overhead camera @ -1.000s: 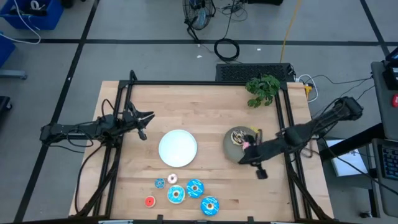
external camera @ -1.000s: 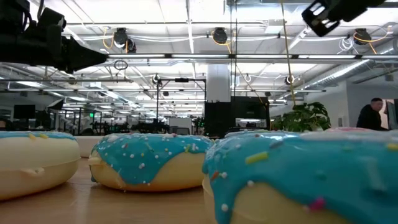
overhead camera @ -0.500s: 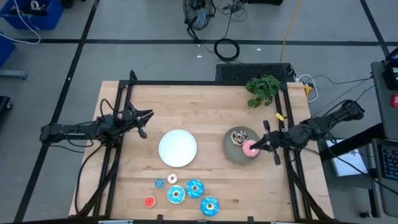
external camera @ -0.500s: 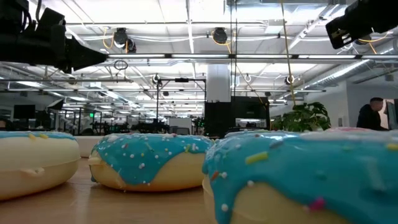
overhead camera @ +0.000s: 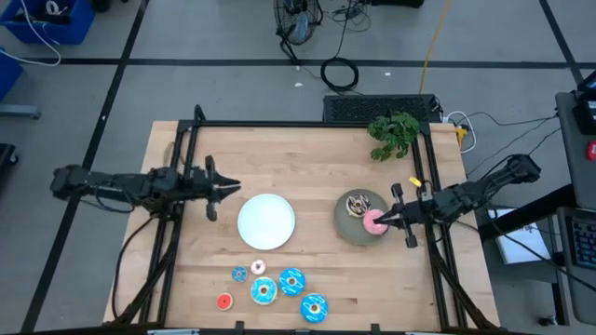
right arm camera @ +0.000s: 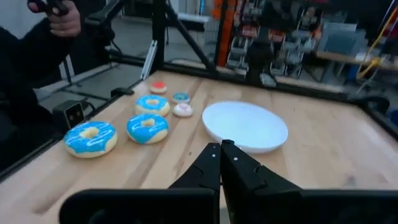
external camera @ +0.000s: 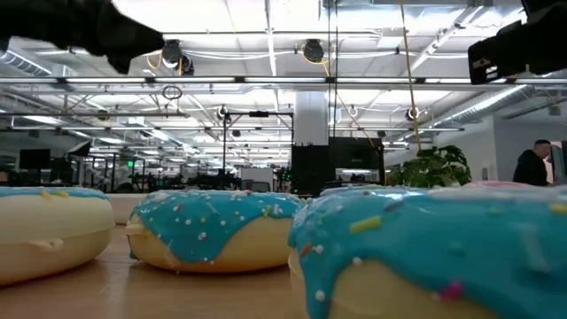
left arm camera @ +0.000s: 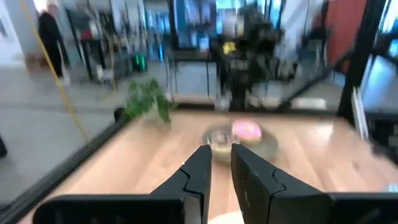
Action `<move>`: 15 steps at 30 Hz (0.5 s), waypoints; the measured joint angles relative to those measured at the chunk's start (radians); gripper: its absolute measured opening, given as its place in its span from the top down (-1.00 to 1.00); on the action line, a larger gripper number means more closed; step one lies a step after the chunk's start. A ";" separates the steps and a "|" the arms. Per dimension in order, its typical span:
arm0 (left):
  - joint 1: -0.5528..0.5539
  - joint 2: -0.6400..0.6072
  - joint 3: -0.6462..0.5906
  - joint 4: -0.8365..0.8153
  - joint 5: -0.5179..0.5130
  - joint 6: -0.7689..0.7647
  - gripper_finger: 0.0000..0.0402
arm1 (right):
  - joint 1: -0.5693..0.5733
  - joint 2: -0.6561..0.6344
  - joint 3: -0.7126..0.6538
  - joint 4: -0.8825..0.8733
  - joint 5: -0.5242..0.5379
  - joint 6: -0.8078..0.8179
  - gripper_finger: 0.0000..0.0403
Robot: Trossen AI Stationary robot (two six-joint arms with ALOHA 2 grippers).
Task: Pick & Place donuts
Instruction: Put the top large blue donut on the gray plate
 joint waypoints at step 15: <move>-0.174 0.730 0.701 -0.365 -0.289 0.005 0.67 | 0.001 -0.093 -0.029 0.025 -0.017 -0.144 1.00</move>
